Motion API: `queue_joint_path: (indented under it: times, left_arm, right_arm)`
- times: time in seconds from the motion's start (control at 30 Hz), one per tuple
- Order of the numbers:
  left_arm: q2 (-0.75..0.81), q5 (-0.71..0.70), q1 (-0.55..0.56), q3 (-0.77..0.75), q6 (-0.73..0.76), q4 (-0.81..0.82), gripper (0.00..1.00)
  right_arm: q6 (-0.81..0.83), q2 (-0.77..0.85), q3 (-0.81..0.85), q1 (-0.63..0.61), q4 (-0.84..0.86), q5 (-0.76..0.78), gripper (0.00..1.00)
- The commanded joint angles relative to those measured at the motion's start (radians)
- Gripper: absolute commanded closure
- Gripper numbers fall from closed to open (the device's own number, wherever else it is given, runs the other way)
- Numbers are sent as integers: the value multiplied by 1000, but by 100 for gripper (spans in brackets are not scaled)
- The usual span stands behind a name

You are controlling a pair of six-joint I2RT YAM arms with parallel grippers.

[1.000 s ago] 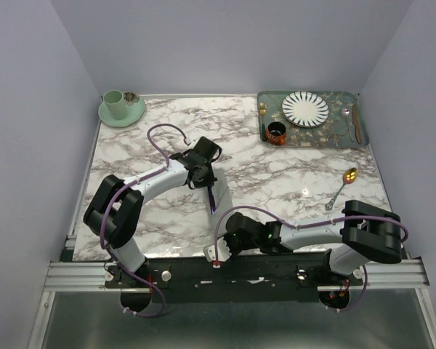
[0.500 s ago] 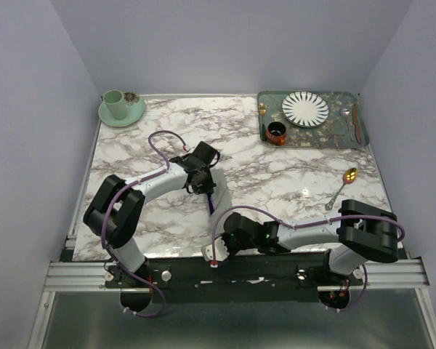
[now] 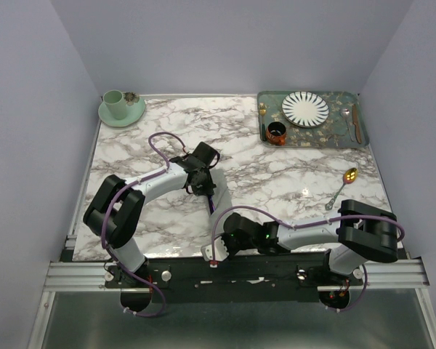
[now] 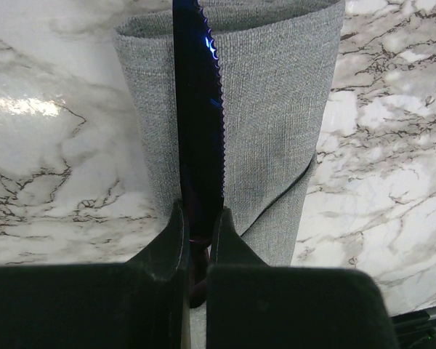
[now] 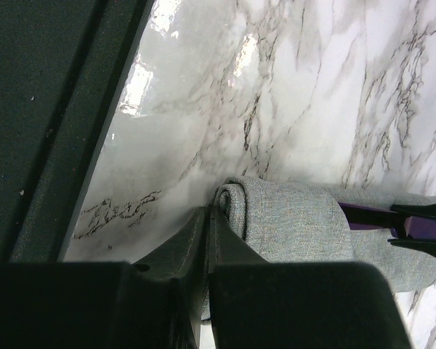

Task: Fold the napkin into a case and place the utensils inside
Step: Insert the knife into the folded napkin.

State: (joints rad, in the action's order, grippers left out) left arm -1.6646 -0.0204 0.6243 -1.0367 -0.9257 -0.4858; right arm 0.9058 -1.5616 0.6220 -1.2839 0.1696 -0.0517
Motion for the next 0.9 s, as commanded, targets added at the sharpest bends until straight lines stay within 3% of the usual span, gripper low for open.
queue_joint_path:
  times: [0.0,0.87]
  left_arm:
    - [5,53,17,-17,-2,-51,100]
    - [-38,54,41,-51,22,-120,100]
  right_arm:
    - [-13,-32,15,-5,22,39,86]
    - [-13,-40,12,-2,34,46,86]
